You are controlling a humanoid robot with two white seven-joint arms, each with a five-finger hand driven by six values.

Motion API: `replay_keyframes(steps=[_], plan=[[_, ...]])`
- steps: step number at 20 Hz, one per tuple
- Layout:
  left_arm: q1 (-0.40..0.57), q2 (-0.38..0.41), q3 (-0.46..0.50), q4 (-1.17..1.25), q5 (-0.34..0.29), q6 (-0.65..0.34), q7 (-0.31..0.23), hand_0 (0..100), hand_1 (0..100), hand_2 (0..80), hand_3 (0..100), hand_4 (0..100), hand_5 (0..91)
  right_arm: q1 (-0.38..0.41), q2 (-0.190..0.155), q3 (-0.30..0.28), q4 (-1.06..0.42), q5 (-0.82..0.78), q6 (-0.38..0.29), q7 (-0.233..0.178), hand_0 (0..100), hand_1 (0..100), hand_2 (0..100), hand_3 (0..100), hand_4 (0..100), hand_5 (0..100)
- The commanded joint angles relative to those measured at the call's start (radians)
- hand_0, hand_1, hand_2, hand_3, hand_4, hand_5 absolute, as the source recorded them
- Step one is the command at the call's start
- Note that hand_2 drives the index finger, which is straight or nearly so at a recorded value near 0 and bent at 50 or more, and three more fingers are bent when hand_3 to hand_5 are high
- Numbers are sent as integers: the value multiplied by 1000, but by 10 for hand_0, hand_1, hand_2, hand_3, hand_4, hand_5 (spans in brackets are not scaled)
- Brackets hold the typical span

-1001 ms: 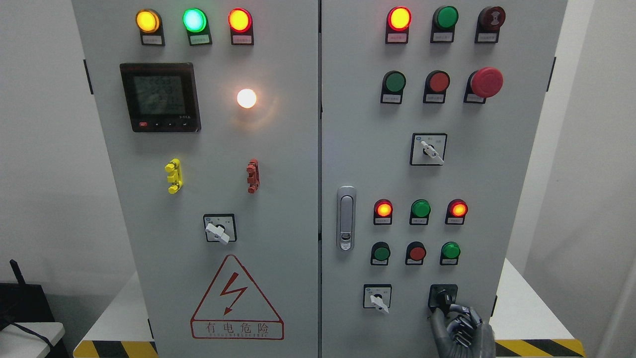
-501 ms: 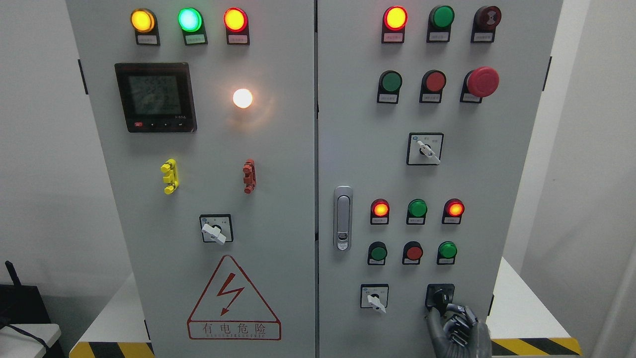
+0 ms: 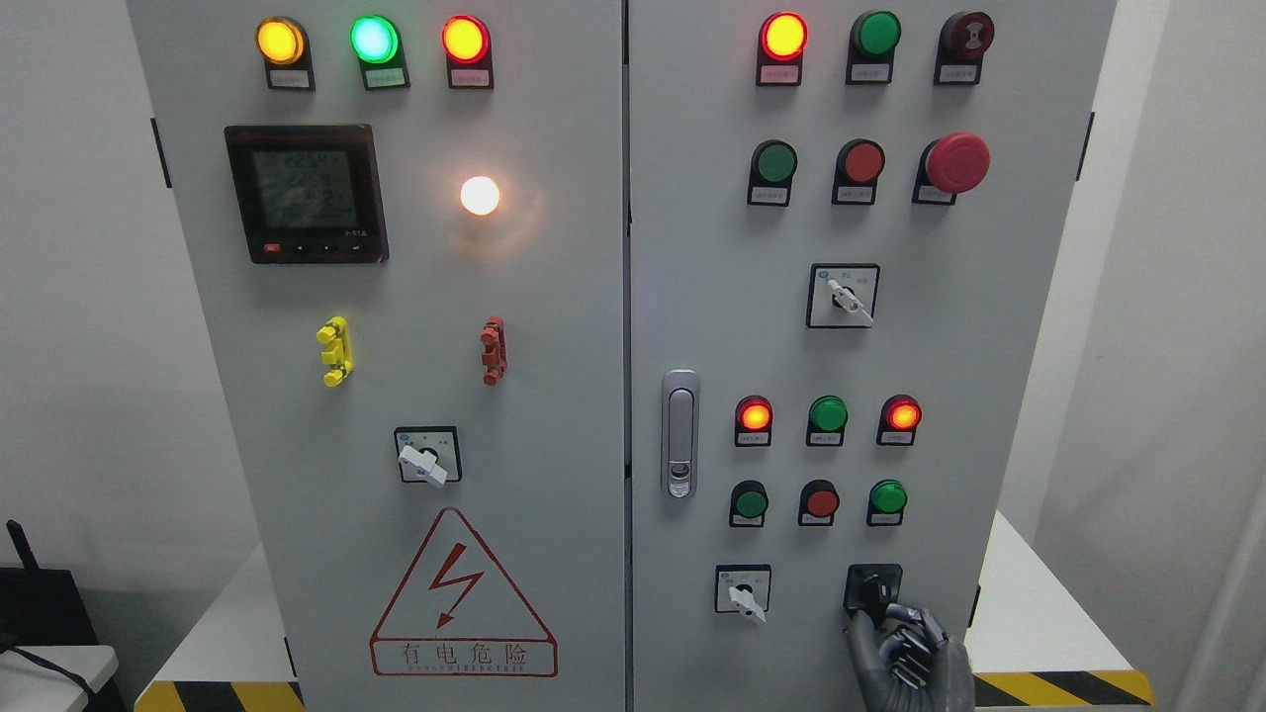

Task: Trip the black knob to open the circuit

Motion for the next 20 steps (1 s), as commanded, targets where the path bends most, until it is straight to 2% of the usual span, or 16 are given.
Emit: replay_keyframes(steps=[1,20], plan=[[-8,0,0,0,-32,1,1,120,389,0,0,0,0,-5,4,1,0,-25,2,1,652,812,617,938,949,973],[-8,0,0,0,-32,1,1,120,389,0,0,0,0,-8,8,18,0,-28,4,20,653,814,618,942,951,973]])
